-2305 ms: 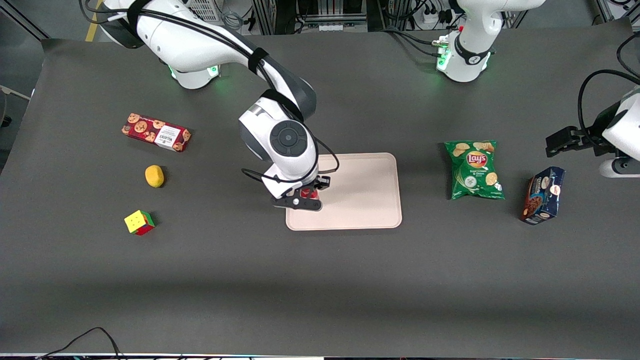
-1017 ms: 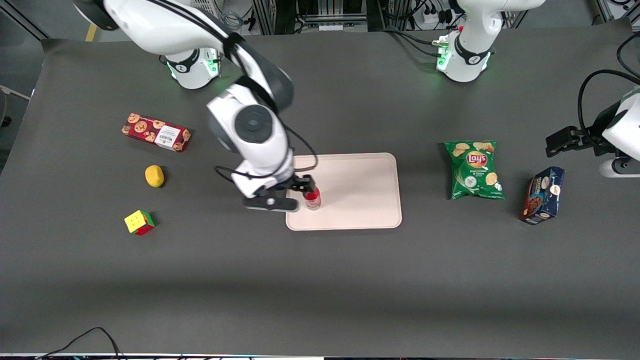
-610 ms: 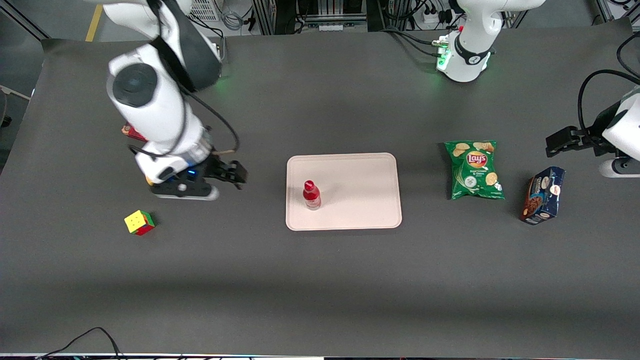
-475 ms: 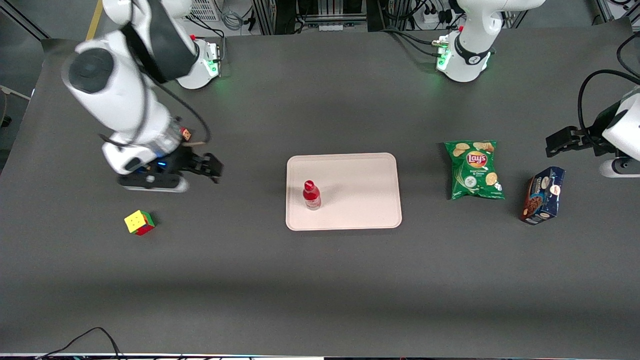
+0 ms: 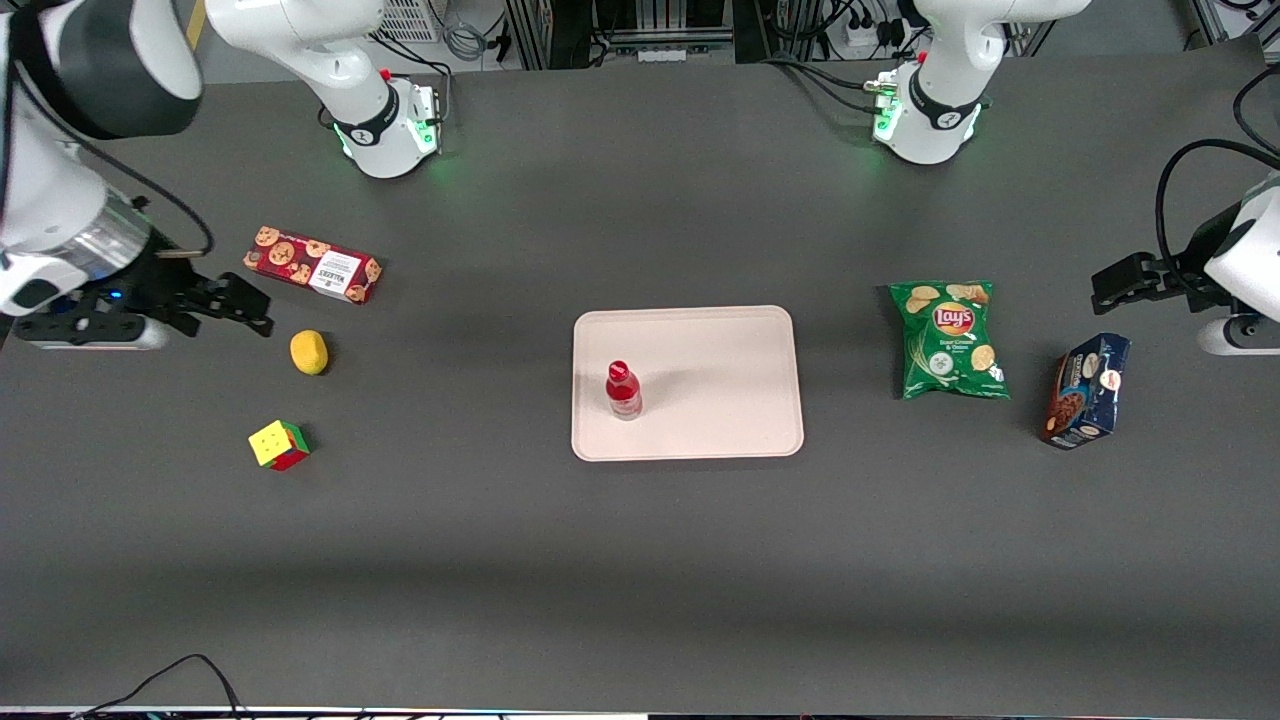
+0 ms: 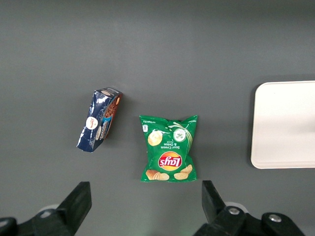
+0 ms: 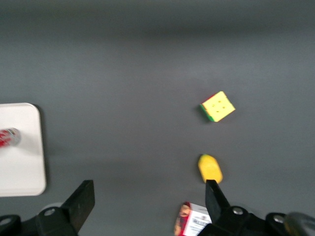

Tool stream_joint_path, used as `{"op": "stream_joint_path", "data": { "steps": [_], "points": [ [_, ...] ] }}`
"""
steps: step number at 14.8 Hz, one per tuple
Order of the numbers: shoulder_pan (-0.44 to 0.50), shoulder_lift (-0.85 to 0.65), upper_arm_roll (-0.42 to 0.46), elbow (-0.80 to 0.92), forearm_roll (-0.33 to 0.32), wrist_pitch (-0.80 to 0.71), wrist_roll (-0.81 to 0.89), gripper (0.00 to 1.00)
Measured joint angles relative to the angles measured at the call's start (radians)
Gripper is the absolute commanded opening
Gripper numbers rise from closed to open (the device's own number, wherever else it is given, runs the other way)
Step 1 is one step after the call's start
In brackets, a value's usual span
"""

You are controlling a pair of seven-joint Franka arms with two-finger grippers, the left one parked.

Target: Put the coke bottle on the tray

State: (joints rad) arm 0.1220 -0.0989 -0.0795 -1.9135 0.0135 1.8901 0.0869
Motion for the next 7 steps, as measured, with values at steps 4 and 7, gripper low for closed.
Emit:
{"op": "stream_joint_path", "data": {
  "steps": [4,7],
  "points": [
    [0.0,-0.018,-0.051,0.001,0.002,-0.041,-0.094,1.0],
    [0.011,-0.023,-0.049,0.004,0.002,-0.044,-0.094,1.0]
  ]
}}
